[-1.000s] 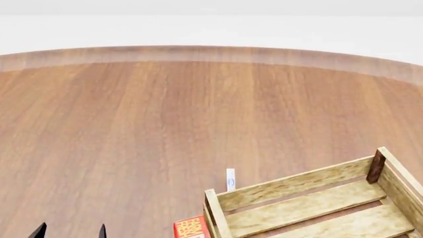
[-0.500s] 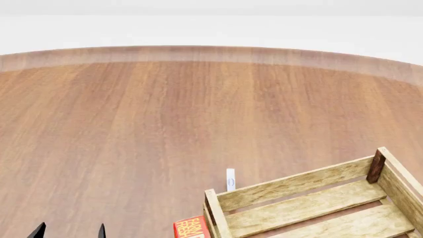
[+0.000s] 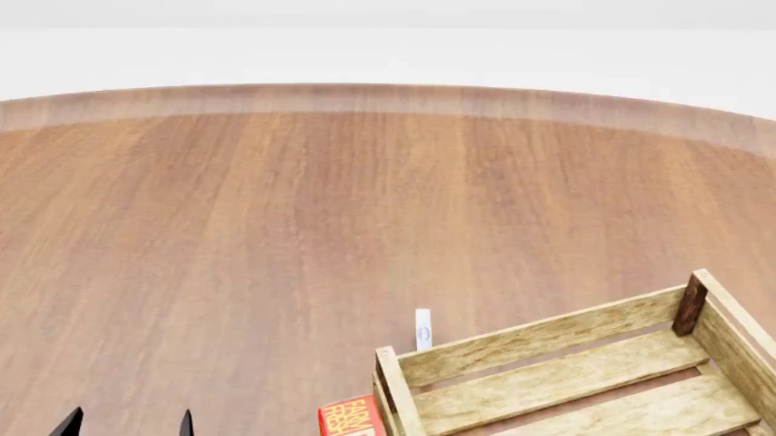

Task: Pick up the tomato sauce, and put it in the wooden tray.

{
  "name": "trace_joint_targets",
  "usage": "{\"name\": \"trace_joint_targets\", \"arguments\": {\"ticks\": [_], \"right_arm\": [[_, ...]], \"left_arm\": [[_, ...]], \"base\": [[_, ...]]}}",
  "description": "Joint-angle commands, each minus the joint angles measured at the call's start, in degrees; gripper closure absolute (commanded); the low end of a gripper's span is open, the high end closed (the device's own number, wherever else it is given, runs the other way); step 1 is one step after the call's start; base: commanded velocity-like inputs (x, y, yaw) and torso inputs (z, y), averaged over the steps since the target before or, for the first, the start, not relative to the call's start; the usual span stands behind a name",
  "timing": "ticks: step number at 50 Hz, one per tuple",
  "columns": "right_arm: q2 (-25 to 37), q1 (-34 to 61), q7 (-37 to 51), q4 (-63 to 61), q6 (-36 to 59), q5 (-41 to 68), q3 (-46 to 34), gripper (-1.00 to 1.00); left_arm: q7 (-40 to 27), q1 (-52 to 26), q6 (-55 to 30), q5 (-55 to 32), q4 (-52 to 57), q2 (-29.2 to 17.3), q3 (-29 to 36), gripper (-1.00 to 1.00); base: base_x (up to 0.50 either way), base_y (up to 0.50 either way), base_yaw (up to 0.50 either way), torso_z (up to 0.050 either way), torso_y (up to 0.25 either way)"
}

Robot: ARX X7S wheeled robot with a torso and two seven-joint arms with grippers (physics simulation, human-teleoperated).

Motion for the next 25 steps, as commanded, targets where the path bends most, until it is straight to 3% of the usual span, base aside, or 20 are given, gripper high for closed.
{"name": "trace_joint_targets", "arguments": {"ticks": [1,25], "right_arm": [[0.06,1.86,-0.74,3.52,0.50,1.75,-1.24,-1.00],[0.44,4.23,-0.94,7.08,0.84,3.98,-2.70,-1.00]], "left_arm": [[-0.27,-0.13,0.16,-0.16,-0.14,-0.18,0.28,-1.00],[-0.92,-0.22,0.67,-0.26,-0.54,-0.37,0.98,-1.00]], "base": [[0.00,0.00,0.00,0.000,0.000],[0.00,0.00,0.00,0.000,0.000]]}}
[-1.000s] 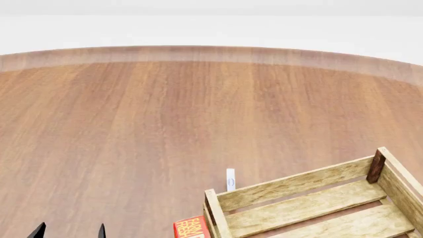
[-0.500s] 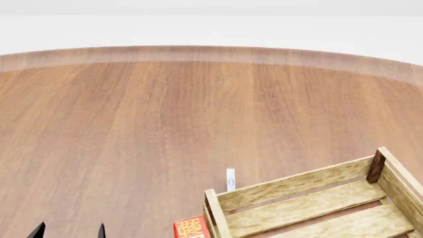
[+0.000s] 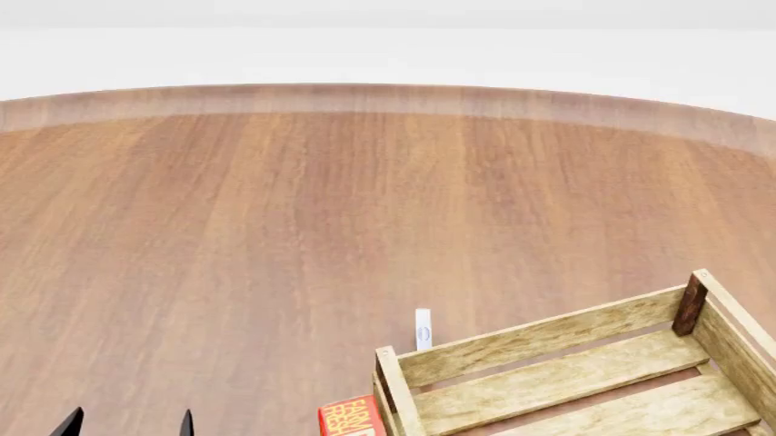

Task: Pick up the tomato sauce, and put it in the wooden tray.

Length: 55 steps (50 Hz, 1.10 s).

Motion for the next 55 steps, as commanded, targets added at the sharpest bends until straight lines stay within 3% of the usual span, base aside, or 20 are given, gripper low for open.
{"name": "trace_joint_targets", "arguments": {"ticks": [1,55], "right_arm": [[0.18,1.41,-0.27,2.24,0.23,1.09,-0.87,-1.00],[-0.69,9.93,-2.79,12.05,5.58,7.76,-4.06,-1.00]], "left_arm": [[-0.28,-0.08,0.31,-0.07,-0.30,-0.06,0.34,-1.00],[-1.62,0.04,0.45,-0.67,0.43,-1.17,1.59,-1.00]], "base": [[0.00,0.00,0.00,0.000,0.000],[0.00,0.00,0.00,0.000,0.000]]}}
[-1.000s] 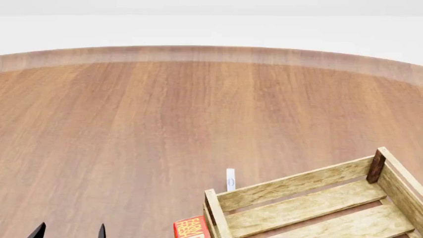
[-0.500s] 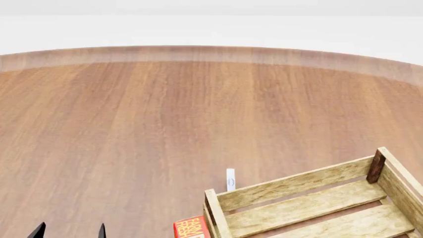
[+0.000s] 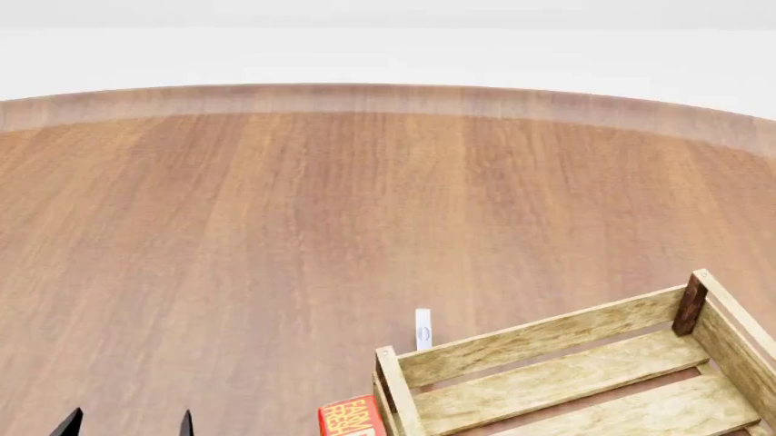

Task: Pick up the tomato sauce, and put it in the wooden tray.

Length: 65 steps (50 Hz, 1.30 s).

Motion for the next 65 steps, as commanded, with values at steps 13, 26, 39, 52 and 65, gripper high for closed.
{"name": "trace_joint_targets", "arguments": {"ticks": [13,26,39,52,65], "right_arm": [[-0.45,3.27,-0.23,2.83,1.82,1.13,-0.50,-1.00],[-0.76,4.31,0.88,3.08,0.73,0.69,-0.07,-1.00],[-1.25,6.38,-0.18,5.95,1.54,0.42,-1.43,-1.00],[-0.96,6.58,0.14,5.61,1.66,1.54,-0.99,-1.00],[-0.77,6.66,-0.07,5.62,1.79,1.98,-1.45,-1.00]], "left_arm": [[-0.60,-0.08,-0.12,-0.24,0.37,-0.47,0.66,-1.00],[-0.81,-0.29,0.15,-0.40,0.01,-0.59,1.00,-1.00],[-0.89,-0.27,0.57,-0.81,-0.03,-0.81,1.21,-1.00],[-1.20,-0.28,0.53,-1.00,0.11,-1.05,1.47,-1.00],[-1.41,-0.41,0.67,-1.24,-0.01,-1.23,1.70,-1.00]], "base": [[0.00,0.00,0.00,0.000,0.000],[0.00,0.00,0.00,0.000,0.000],[0.00,0.00,0.00,0.000,0.000],[0.00,0.00,0.00,0.000,0.000],[0.00,0.00,0.00,0.000,0.000]]}}
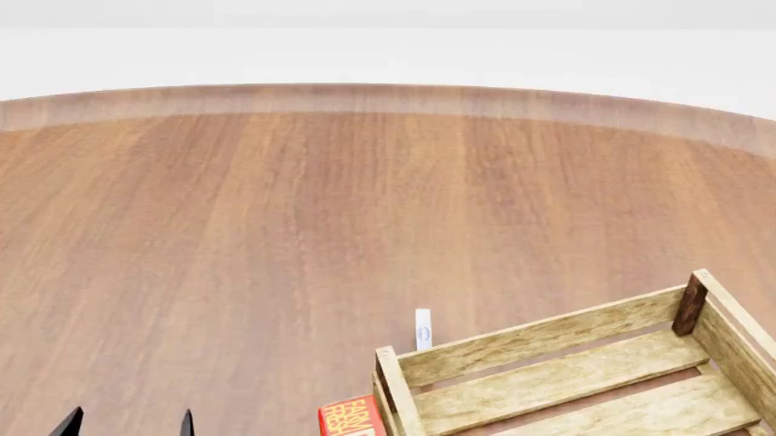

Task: Pick up the tomato sauce, and put it in the wooden tray.

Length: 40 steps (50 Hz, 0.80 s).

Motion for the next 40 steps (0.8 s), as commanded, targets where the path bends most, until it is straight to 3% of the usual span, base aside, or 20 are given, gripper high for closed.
{"name": "trace_joint_targets", "arguments": {"ticks": [1,20,21,40], "right_arm": [[0.16,0.21,-0.14,0.04,0.25,0.54,-0.27,-1.00],[0.43,0.47,-0.64,0.34,0.33,2.02,-0.44,-1.00],[0.47,0.47,-0.70,0.31,0.34,2.10,-0.47,1.00],[0.92,-0.31,0.63,-0.61,-1.23,0.56,-0.76,1.00]], "left_arm": [[-0.19,-0.08,0.09,-0.23,-0.03,-0.17,0.20,-1.00],[-0.58,-0.04,0.21,-0.45,0.10,-0.46,0.58,-1.00],[-0.59,-0.06,0.22,-0.47,0.08,-0.47,0.59,-1.00],[-1.04,-0.06,0.03,-0.73,0.48,-0.77,0.97,-1.00]], "base": [[0.00,0.00,0.00,0.000,0.000],[0.00,0.00,0.00,0.000,0.000],[0.00,0.00,0.00,0.000,0.000],[0.00,0.00,0.00,0.000,0.000]]}}
